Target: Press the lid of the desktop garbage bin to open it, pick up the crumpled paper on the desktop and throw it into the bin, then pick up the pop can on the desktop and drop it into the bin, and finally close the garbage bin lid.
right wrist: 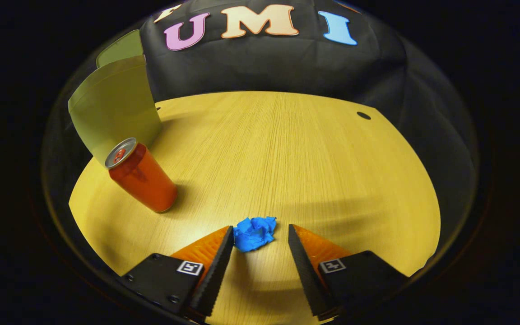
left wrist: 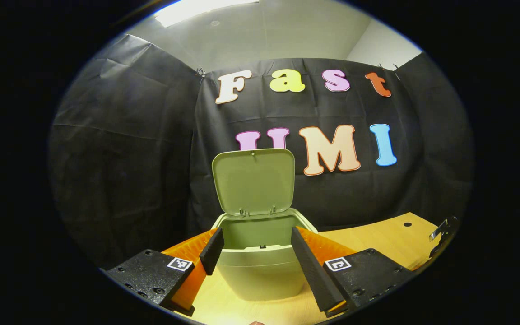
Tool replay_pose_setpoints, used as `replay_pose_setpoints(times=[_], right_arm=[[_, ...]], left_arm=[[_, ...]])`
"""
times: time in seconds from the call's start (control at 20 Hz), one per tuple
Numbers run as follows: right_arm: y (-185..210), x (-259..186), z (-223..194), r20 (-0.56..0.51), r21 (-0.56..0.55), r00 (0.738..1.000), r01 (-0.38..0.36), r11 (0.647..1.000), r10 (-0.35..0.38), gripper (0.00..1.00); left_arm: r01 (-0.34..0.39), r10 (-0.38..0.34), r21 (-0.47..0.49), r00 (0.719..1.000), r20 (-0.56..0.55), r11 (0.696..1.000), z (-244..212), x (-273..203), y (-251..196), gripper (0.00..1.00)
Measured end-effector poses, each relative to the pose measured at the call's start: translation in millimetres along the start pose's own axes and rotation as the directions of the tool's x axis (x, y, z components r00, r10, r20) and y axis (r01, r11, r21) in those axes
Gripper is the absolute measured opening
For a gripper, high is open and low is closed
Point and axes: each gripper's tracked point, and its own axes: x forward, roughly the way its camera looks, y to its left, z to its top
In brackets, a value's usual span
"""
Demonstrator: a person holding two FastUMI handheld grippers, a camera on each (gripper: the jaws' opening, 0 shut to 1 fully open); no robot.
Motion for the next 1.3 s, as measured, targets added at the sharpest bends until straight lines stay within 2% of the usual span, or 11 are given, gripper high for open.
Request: replay_pose_setpoints(times=[0.1, 0.15, 0.2, 0.25, 0.35, 0.55, 0.6, 0.75, 0.8, 0.95, 1.3], right_arm=[[7, 3, -5, -0.008, -0.009, 1.000, -0.030, 1.000, 0.030, 0.59], [6, 6, 0, 0.010, -0.028, 0.999, -0.038, 0.999, 0.038, 0.42], [2, 6, 2, 0.026, -0.051, 1.000, -0.015, 0.999, 0.016, 0.34], [1, 5, 3, 0.030, -0.069, 1.000, -0.001, 0.998, 0.003, 0.11], [12, -8, 18, 0.088, -0.060, 0.996, -0.025, 0.998, 0.030, 0.03], [33, -49, 101, 0.274, -0.055, 0.959, -0.053, 0.997, 0.066, 0.05], [39, -60, 123, 0.315, -0.061, 0.946, -0.058, 0.996, 0.075, 0.05], [63, -91, 179, 0.422, -0.103, 0.899, -0.076, 0.992, 0.112, 0.05], [75, -101, 196, 0.453, -0.121, 0.882, -0.082, 0.989, 0.129, 0.05], [121, -129, 240, 0.534, -0.188, 0.821, -0.116, 0.975, 0.200, 0.05], [232, -168, 312, 0.637, -0.332, 0.679, -0.185, 0.925, 0.365, 0.05]], left_arm=[[-0.004, 0.004, 0.011, 1.000, -0.015, 1.000, -4, -2, 2, 0.89], [0.000, 0.000, 0.016, 1.000, -0.020, 1.000, -5, -2, 1, 0.89], [0.005, -0.005, 0.021, 1.000, -0.023, 1.000, -7, -2, 0, 0.89], [0.011, -0.010, 0.024, 1.000, -0.026, 1.000, -7, -1, -1, 0.90], [0.020, -0.019, 0.026, 0.999, -0.030, 0.999, -7, 1, -3, 0.90], [0.033, -0.033, 0.019, 0.999, -0.012, 0.999, -3, 6, -3, 0.96], [0.041, -0.041, 0.013, 0.999, -0.010, 0.999, -3, 7, -4, 0.92], [0.049, -0.049, -0.004, 0.999, -0.013, 0.999, -9, 9, 0, 0.96], [0.053, -0.053, -0.009, 0.998, -0.016, 0.999, -12, 7, 2, 0.92], [0.049, -0.049, -0.033, 0.998, -0.026, 0.998, -19, 7, 16, 0.96], [0.021, -0.023, -0.041, 0.998, -0.055, 0.999, -38, 4, 59, 0.92]])
